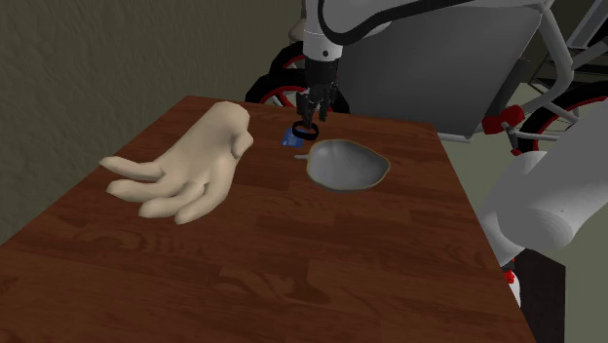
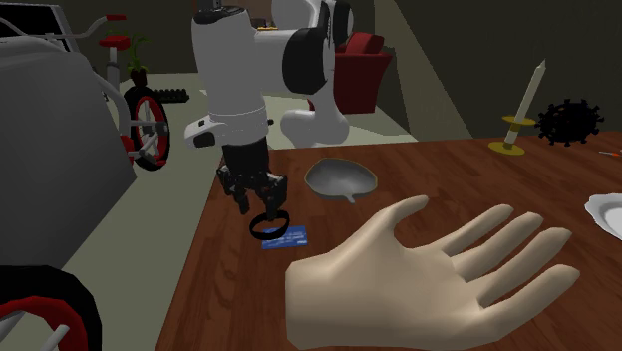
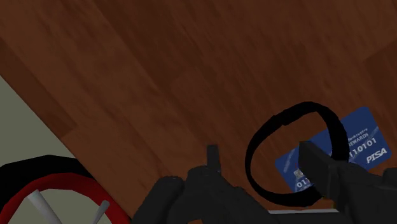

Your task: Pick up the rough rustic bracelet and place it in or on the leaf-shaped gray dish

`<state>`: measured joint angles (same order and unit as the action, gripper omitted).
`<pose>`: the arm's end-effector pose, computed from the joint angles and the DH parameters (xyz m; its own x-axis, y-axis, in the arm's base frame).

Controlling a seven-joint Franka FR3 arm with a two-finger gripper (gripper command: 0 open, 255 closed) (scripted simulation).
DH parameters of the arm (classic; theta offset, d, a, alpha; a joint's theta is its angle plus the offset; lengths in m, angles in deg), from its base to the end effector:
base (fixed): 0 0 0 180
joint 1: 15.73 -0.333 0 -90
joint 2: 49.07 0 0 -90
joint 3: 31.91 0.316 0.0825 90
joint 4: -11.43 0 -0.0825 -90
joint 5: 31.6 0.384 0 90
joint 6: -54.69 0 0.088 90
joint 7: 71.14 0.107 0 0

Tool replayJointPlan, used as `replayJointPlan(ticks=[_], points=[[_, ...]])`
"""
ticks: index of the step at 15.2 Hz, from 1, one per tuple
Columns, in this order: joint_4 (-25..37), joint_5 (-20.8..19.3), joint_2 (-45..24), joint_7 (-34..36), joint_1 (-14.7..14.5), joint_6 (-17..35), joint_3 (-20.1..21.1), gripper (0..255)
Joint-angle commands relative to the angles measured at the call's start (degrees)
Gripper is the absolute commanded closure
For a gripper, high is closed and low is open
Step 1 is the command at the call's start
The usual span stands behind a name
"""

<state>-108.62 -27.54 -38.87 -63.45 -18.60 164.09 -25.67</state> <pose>0.4943 0.0868 0.4977 0.9999 -0.0005 -0.0155 -0.0012 -0.9990 -0.0457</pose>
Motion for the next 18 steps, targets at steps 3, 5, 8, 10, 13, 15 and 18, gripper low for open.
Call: replayJointPlan(ticks=[3, 5, 8, 10, 13, 15, 18], points=[[0.00, 0.00, 0.00, 0.00, 0.00, 0.00, 0.00, 255], [0.00, 0.00, 0.00, 0.00, 0.00, 0.00, 0.00, 255], [0.00, 0.00, 0.00, 0.00, 0.00, 0.00, 0.00, 255], [0.64, -0.01, 0.13, 0.03, 0.01, -0.76, -0.02, 255], [2.66, -0.04, 0.41, 0.11, 0.03, -3.06, -0.06, 255], [4.07, -0.06, 0.54, 0.18, 0.05, -4.60, -0.09, 255], [6.27, -0.10, 0.64, 0.27, 0.07, -6.90, -0.14, 255]])
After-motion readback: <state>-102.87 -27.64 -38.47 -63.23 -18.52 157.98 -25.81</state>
